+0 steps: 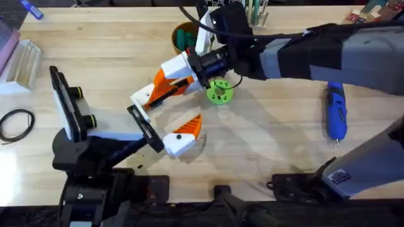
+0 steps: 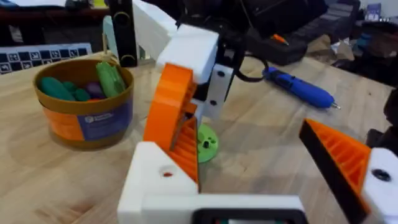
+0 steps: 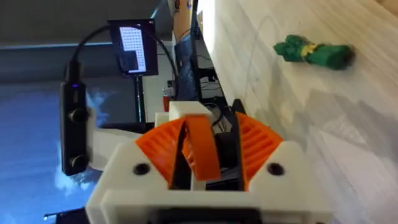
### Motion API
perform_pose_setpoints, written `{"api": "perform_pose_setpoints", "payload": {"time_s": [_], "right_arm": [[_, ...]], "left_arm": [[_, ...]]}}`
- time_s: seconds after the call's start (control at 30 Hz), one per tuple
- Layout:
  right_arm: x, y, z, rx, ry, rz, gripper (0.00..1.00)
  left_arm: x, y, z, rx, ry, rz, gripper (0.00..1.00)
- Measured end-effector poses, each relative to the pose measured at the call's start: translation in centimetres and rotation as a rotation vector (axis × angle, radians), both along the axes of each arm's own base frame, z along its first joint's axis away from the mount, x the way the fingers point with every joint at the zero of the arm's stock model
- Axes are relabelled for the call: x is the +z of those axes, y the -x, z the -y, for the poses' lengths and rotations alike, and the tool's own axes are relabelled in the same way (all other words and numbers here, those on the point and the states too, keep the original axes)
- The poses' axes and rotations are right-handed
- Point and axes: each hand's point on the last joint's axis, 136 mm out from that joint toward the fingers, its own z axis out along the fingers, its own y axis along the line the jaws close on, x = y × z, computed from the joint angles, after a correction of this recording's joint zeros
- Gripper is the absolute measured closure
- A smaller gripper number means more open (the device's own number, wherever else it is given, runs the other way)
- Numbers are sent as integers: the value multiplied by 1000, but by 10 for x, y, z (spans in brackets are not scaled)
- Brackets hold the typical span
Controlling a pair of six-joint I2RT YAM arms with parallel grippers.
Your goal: Pick up the gripper from the table and insert it into the empty holder that is missing its gripper. Then pick up a screw, insert it into the mounting hole, and use the screwdriver to tighten it. Finally, clean up the table by picking up the vegetable and placing it into the bucket.
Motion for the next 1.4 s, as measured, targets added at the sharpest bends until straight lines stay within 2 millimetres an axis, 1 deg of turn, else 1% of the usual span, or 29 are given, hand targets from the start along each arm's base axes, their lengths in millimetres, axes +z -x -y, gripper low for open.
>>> {"api": "perform_pose_setpoints", "payload": {"time_s": [0.07,0.1,0.13,0.17,0.27,0.4,0.53,0.6,0.77,0.87,0.93,1.0,1.1,1.13,1.2,1.23,1.37,1.4], "right_arm": [[-3,0,4,-13,26,-6,383],[-5,-1,7,-24,44,-3,231],[-7,-2,10,-33,60,2,113],[-8,-2,13,-41,75,8,72],[-2,1,23,-59,113,46,43],[22,4,40,-92,143,157,28],[34,5,68,-157,233,256,16],[33,5,85,-197,312,308,10],[23,2,138,-309,596,451,8],[14,-2,158,-343,712,489,7],[5,-4,166,-338,771,497,8],[-3,-8,169,-321,808,518,8],[-21,-12,172,-277,864,526,21],[-29,-14,174,-264,887,524,61],[-43,-15,176,-239,934,518,172],[-49,-16,177,-226,955,516,201],[-68,-15,173,-179,1000,516,232],[-71,-15,170,-165,1004,525,263]], "left_arm": [[0,2,1,-12,-2,6,13],[1,3,2,-19,-6,16,13],[3,3,3,-25,-8,30,13],[3,4,3,-32,-9,33,13],[3,10,8,-70,-8,29,13],[2,16,12,-112,-6,26,14],[2,18,13,-126,-5,26,14],[2,18,13,-126,-5,26,13],[-1,19,13,-129,-5,7,14],[-2,20,14,-133,-4,0,15],[-2,20,14,-137,-4,-4,13],[-3,21,14,-144,-3,-6,13],[-3,22,15,-148,-2,-7,14],[-3,22,15,-148,-2,-7,14],[-3,22,15,-148,-2,-7,14],[-3,22,15,-148,-2,-7,14],[-3,22,15,-149,-2,-7,14],[-3,22,15,-148,-2,-7,13]]}}
